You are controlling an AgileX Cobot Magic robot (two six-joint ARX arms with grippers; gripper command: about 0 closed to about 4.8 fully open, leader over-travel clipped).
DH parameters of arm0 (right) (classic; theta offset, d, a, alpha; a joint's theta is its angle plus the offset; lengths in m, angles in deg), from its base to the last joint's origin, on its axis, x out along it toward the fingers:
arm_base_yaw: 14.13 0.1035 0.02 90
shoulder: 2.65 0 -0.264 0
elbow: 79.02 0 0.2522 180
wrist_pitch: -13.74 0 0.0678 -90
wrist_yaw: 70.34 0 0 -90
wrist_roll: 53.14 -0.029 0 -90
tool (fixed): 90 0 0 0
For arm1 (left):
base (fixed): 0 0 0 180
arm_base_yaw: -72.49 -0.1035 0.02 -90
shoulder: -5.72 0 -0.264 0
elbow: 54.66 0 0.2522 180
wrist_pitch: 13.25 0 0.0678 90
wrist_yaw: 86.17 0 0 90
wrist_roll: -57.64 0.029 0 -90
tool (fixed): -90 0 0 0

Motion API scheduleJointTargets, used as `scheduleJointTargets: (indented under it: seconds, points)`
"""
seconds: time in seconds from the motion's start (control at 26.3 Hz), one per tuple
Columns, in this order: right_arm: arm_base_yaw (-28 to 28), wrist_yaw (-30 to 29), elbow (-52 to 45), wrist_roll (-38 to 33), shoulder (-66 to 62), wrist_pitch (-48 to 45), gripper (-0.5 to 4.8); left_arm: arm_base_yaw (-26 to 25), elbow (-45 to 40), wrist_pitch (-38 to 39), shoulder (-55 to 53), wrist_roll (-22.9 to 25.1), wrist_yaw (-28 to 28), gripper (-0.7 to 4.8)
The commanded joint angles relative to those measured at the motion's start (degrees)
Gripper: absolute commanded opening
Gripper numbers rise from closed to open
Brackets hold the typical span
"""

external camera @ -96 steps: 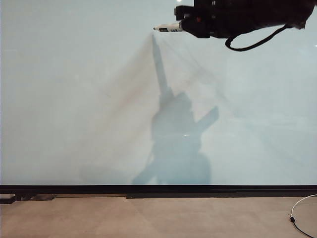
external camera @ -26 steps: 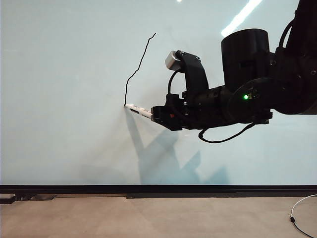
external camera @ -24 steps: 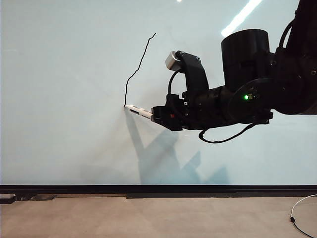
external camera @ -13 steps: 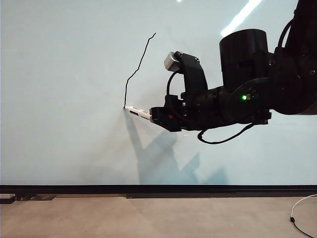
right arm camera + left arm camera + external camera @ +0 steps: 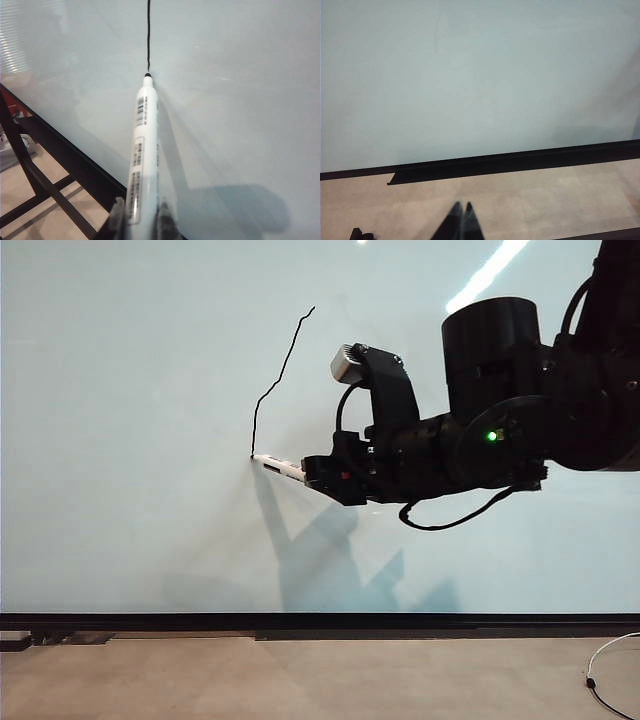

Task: Pick up the pen on the shelf to the right of the whiteboard and draw a triangle.

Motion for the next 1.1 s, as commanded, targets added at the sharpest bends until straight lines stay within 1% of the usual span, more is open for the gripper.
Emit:
scheduleJointTargets:
  seconds: [0.04, 0.3, 0.68, 1.1]
  points:
    - [-1.53, 2.36, -1.16, 0.20, 2.05, -1.38, -0.06, 0.02, 0.20, -0.33, 0.00, 0.04, -0.02, -0.05]
    - [-7.98, 2.34, -7.26, 0.31, 7.19, -1.88, -0.05, 0.02, 0.20, -0.35, 0.00, 0.04, -0.02, -0.05]
    - [-11.76, 3.06, -12.72, 0.28, 9.88, -4.52, -0.06, 0.02, 0.20, -0.33, 0.00, 0.04, -0.02, -0.05]
    - [-18.29, 3.15, -18.47, 0.31, 15.02, -6.12, -0.05, 0.02, 0.20, -0.35, 0.00, 0.04, -0.02, -0.05]
